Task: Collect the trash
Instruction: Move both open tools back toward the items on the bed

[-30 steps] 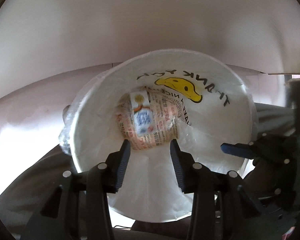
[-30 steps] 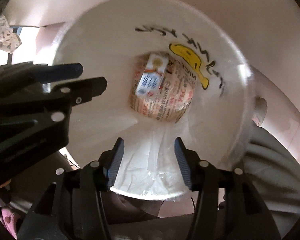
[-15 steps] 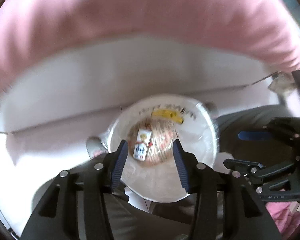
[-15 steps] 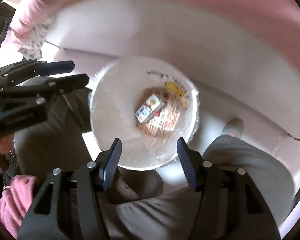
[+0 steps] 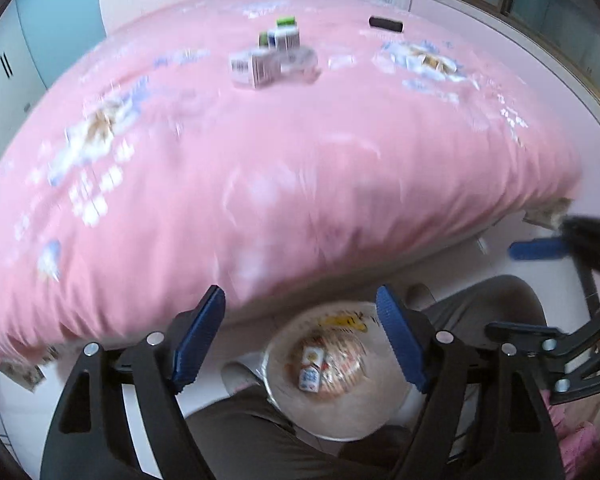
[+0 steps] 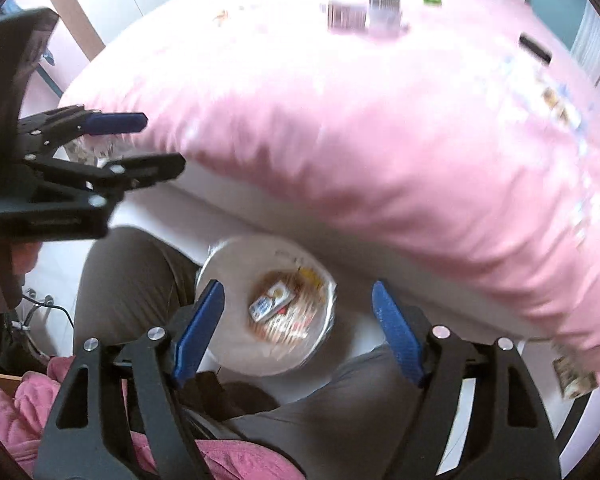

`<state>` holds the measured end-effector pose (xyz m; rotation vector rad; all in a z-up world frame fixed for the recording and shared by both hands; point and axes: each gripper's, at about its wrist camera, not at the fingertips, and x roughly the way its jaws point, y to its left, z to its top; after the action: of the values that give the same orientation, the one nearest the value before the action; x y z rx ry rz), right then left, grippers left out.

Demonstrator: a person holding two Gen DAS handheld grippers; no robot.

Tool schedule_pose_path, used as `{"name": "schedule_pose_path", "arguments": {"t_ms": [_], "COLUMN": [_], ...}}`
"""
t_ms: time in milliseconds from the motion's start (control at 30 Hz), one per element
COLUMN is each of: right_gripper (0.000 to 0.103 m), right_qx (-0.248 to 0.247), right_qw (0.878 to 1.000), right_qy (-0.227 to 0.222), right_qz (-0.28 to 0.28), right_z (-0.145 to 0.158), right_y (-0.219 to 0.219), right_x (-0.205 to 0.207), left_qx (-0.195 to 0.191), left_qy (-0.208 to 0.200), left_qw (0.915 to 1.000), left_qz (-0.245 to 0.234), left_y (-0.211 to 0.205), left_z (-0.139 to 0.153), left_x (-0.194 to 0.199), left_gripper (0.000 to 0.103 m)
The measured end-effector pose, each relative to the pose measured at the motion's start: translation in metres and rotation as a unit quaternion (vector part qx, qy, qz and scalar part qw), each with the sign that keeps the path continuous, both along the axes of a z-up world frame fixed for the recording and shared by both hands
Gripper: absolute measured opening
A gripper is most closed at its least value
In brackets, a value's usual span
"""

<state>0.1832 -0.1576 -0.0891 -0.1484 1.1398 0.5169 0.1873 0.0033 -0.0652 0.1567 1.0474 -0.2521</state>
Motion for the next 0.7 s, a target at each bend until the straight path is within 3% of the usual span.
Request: {"name": "schedule_pose_path", "arguments": {"t_ms": [400, 700], "right_gripper": [0.08, 0.08], "right_qx": [0.027, 0.041], "right_qw": [0.994, 0.989], "right_qy": [-0.101, -0.144], "right_qz": [-0.009, 0.007], "right_z": [0.092, 0.121], "right_y": [-0.023, -0.019], "right_x": [0.025, 0.067], "left_qx": [0.003, 0.009], "left_qy": [-0.047, -0.054], "left_qw": [0.9989, 0.9985], "left_qz": [-0.001, 0.0], "left_y": [-0.004, 0.001], "left_z": [0.051, 0.06], "left_x": [0.035, 0.085], "left_gripper": [0.088, 0.089]}}
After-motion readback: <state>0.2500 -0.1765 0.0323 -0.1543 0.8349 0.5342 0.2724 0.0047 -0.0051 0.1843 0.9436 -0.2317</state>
